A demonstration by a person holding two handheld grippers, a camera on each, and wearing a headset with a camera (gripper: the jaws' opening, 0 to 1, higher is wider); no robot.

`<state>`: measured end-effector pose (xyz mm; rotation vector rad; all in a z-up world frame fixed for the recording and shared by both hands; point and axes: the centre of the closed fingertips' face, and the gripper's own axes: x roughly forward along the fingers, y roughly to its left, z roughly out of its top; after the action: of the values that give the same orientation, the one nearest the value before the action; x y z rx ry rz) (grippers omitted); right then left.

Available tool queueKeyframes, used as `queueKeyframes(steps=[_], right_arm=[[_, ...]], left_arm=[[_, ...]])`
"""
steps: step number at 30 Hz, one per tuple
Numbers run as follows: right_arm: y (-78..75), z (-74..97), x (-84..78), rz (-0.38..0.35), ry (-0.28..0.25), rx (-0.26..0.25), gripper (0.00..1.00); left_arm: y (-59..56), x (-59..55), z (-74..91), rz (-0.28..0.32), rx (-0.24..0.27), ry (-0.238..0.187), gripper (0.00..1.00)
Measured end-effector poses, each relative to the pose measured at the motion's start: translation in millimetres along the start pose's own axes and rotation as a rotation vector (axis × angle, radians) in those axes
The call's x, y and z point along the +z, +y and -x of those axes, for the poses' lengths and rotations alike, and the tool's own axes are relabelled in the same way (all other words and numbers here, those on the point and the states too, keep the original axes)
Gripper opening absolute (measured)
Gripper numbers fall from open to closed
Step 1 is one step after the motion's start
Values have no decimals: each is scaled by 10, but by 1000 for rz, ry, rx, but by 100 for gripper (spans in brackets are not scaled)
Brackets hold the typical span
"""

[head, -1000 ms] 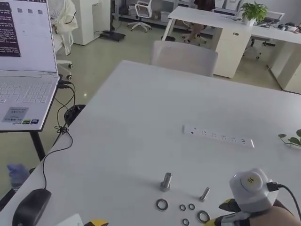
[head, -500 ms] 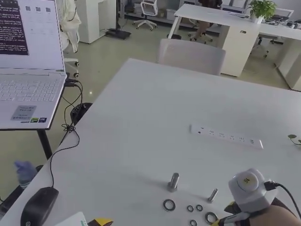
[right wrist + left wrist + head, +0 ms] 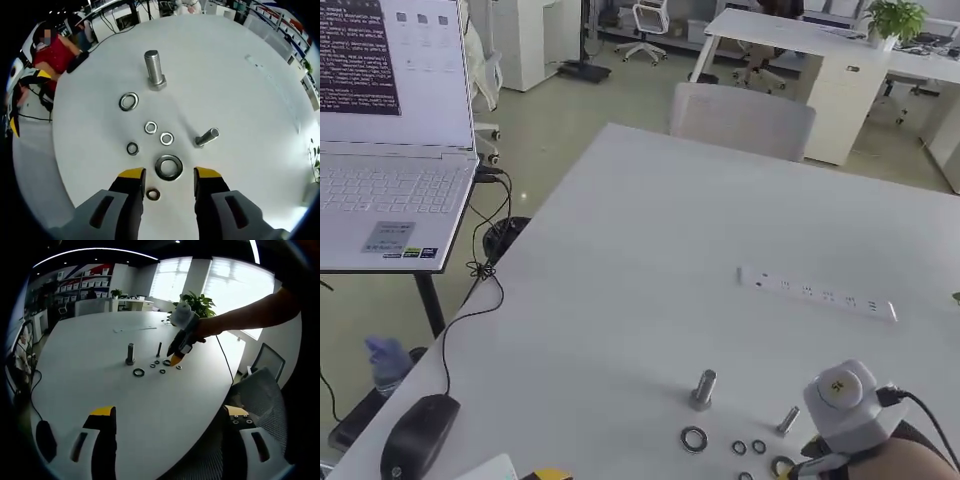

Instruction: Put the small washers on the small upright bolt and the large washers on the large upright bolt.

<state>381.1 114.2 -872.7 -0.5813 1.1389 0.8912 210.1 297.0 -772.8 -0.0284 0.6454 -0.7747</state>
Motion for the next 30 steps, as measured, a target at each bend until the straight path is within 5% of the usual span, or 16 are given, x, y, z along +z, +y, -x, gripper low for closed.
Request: queueKeyframes(steps=[5, 30], right_arm=[[3, -27, -44, 23, 40, -25, 37], [-37, -63, -8, -29, 70, -52, 30]], left_arm=[[2, -17, 28, 1, -1, 1, 86], [17, -113, 110, 32, -8, 4, 82]])
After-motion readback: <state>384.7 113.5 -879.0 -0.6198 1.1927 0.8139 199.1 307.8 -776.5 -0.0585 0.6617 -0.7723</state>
